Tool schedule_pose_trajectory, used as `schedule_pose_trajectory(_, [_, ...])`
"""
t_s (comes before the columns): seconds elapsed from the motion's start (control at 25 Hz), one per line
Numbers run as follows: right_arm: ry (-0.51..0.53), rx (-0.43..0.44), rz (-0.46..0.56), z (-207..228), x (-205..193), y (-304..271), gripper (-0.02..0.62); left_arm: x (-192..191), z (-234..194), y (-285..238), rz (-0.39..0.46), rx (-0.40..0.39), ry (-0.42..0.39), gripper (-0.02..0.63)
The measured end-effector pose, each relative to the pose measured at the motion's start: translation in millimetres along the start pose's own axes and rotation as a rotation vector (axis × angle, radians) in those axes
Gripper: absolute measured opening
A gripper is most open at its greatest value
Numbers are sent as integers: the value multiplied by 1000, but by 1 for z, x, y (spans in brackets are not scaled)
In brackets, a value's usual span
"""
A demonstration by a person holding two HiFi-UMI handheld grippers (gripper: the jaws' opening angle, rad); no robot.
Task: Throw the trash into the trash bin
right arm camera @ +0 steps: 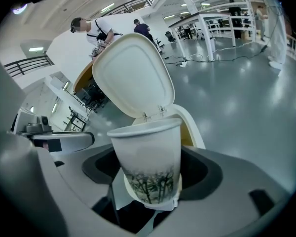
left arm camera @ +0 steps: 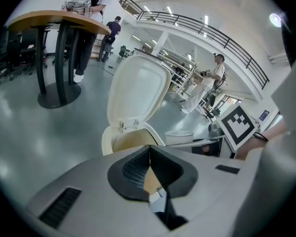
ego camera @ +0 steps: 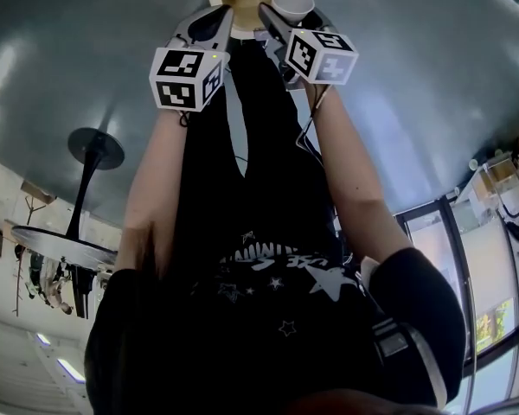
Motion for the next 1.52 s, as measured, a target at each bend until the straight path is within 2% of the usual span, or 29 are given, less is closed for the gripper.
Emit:
schedule_pose_trajectory(0.32, [25,-13,-34,3,-5,-4,344,-5,5,-7,-19,-12,13,12])
schedule_pose_trajectory(0.84, [42,-5,-21,-2,2,1,357,2,6,-3,-26,-19,-3,12])
schedule_pose_trajectory(1.2, [54,13,20,-10,16,19,356,11,18,12,7,-6,-24,12])
schedule_pose_trajectory(1.52, [96,66,41,-22,31,45,356,14,44,37,53,23,-24,11])
Point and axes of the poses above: the fingertips, and each gripper's own axes: y backward along the fingers, z to its right, x out of its top, the point moved 4 cm from there along y, backward along the fingers, and after that the axes turned 8 degrees about -x, right-handed, at the moved point
